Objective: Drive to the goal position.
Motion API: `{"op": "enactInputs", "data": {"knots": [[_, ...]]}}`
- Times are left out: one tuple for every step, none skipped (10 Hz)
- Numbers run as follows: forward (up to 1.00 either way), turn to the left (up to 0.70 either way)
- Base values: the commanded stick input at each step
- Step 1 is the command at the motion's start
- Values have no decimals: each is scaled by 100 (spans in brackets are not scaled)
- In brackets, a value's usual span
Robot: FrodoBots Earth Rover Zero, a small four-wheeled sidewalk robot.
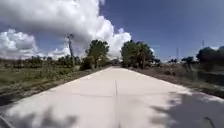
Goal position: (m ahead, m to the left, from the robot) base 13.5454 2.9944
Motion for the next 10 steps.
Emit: {"op": "enactInputs", "data": {"knots": [[70, 0], [70, 0], [70, 0], [70, 0], [70, 0], [70, 0], [70, 0], [70, 0], [70, 0], [70, 0]]}}
